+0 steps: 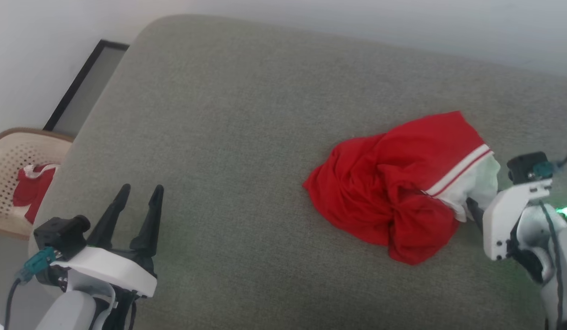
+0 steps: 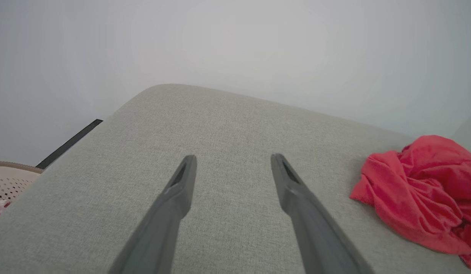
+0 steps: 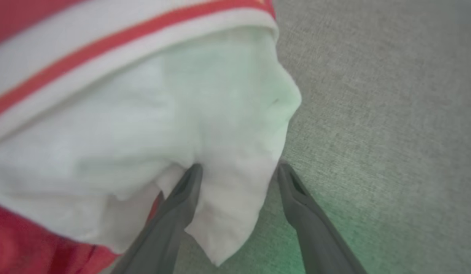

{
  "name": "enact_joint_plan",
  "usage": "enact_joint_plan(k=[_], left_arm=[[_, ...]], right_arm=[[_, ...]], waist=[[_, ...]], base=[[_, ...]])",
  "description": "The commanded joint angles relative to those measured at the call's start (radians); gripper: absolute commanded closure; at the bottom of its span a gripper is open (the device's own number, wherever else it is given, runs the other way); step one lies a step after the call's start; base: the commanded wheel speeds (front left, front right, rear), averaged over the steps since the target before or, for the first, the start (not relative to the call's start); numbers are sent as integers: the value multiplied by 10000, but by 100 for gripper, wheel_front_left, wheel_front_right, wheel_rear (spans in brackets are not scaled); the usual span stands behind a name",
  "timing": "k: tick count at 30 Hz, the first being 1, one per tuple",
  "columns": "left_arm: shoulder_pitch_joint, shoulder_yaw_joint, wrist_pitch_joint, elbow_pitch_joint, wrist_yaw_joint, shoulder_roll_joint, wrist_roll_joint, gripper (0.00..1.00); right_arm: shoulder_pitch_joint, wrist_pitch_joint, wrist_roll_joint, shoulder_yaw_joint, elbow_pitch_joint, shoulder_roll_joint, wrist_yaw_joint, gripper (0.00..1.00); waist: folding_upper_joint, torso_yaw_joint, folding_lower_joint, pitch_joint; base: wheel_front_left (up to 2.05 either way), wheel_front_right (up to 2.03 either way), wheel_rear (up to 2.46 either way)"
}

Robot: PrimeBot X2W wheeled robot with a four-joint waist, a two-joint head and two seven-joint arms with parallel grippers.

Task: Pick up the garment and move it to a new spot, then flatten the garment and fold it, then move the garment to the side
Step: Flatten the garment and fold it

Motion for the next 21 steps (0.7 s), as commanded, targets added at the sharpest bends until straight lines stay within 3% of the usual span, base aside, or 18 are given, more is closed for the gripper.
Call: enact_joint_plan(k=[1, 6, 7, 8, 15, 21], left_arm=[[-181, 23, -65, 47, -62, -28, 130, 0], [-287, 109, -84, 209, -209, -223, 143, 0], [-328, 121, -77, 247, -212, -242, 177, 0], [-374, 128, -70, 278, -246, -280, 165, 0], [-313, 357, -77, 460, -401, -429, 301, 0], [-95, 678, -78, 411, -465, -280, 421, 0]], right_arm=[[-100, 392, 98, 82, 214, -68, 1, 0], [-168, 1983, 279, 467, 738, -121, 1, 0], [-199, 2162, 242, 543, 778, -184, 1, 24], [-234, 2265, 127, 654, 748, -276, 1, 100], [-561, 2247, 241, 364, 147, -423, -2, 100], [-332, 2675, 726, 58, -1075, -697, -1, 100]], waist=[[0, 102, 0, 111], [0, 143, 0, 231], [0, 145, 0, 253], [0, 152, 0, 268], [0, -82, 0, 73], [0, -609, 0, -257]], base=[[0, 0, 0], [0, 0, 0], [0, 0, 0], [0, 0, 0], [0, 0, 0], [0, 0, 0]])
